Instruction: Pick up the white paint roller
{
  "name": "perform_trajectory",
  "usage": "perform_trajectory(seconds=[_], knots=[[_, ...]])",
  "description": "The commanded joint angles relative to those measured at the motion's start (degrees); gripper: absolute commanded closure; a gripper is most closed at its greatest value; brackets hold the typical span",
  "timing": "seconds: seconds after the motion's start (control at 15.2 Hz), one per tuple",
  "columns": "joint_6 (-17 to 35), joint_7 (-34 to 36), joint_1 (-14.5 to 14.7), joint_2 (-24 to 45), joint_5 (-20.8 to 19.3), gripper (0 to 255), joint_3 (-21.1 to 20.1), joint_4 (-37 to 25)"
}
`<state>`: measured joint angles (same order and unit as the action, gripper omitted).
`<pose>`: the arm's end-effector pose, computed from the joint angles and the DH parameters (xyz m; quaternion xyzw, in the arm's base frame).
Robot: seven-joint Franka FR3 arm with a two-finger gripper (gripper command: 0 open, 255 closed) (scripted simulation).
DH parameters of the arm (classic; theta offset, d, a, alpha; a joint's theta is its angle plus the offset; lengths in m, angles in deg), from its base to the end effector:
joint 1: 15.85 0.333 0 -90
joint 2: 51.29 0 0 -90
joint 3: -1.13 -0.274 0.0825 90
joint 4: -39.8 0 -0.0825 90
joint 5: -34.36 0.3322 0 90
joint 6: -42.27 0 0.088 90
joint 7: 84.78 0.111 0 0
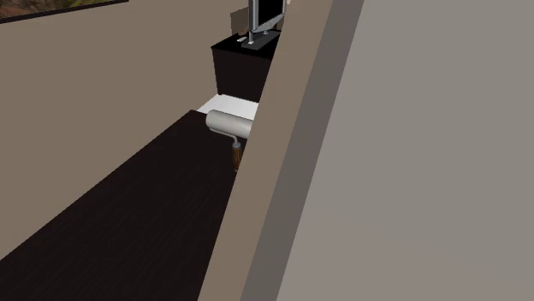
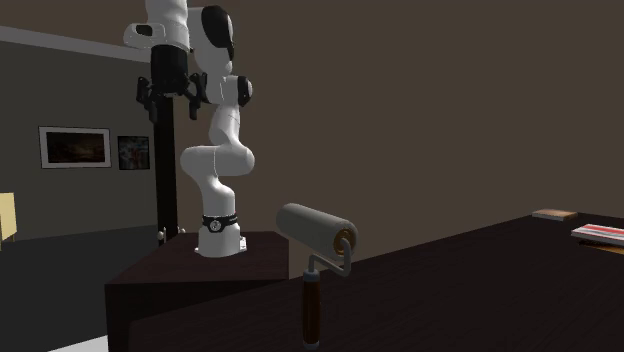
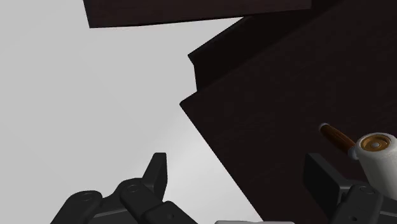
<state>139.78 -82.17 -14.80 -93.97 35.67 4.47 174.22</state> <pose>0.3081 -0.0143 0.5608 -0.9976 0.0369 -0.0495 0.0316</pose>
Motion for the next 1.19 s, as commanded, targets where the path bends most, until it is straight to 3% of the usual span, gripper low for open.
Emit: perform_trajectory(seconds=[0.0, 0.53, 1.12], knots=[[0.0, 0.0, 0.0, 0.0, 0.0, 0, 0.0, 0.0], [7.8, 1.4, 4.4, 13.2, 4.1, 0, -4.1, -3.2], [14.1, 2.4, 8.6, 29.4, 7.1, 0, -8.6, -11.0]])
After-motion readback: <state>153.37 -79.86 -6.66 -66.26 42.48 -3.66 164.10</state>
